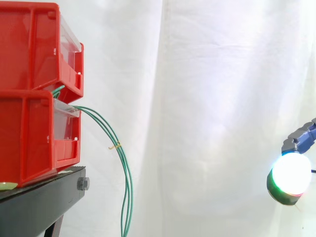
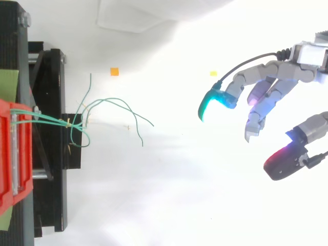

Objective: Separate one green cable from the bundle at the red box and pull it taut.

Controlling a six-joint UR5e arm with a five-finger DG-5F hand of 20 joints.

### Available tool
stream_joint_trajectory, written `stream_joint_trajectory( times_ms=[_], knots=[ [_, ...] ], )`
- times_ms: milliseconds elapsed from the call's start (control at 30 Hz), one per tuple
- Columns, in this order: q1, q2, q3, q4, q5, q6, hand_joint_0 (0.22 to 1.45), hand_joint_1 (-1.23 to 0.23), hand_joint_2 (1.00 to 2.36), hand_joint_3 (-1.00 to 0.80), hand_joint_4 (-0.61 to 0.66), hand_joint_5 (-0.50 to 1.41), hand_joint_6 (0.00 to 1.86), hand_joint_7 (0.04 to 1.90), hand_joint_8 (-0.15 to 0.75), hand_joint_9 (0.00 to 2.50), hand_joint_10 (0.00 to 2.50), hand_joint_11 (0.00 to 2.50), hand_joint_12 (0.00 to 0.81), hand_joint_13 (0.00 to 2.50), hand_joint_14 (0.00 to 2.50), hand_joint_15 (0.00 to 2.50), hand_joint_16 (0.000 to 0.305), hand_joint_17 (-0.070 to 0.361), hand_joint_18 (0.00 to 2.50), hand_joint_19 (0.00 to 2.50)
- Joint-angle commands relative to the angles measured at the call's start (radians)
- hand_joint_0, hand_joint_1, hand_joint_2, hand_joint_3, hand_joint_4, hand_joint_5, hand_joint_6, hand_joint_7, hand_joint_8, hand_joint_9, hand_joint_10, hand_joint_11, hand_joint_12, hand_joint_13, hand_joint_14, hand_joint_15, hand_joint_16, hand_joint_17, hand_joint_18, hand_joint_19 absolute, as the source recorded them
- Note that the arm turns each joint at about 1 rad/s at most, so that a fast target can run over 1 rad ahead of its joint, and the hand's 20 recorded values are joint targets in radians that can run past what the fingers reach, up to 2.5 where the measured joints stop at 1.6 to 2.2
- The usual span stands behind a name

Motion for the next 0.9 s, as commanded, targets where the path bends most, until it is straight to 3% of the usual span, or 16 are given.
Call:
stream_joint_trajectory(
  times_ms=[0, 867],
  knots=[
    [0.000, 0.001, 0.000, 0.000, 0.000, 0.000, 0.55, -0.70, 1.00, -0.50, 0.14, -0.18, 0.50, 0.73, 0.140, 0.95, 0.01, 0.62, 0.276, 0.94, 0.02, 0.59, 0.033, 0.074, 0.59, 0.62],
    [0.002, -0.001, 0.000, -0.010, 0.002, -0.009, 0.54, -0.69, 1.00, -0.50, 0.14, -0.19, 0.50, 0.72, 0.183, 0.89, 0.01, 0.57, 0.298, 0.99, 0.02, 0.57, 0.034, 0.076, 0.59, 0.61]
  ],
)
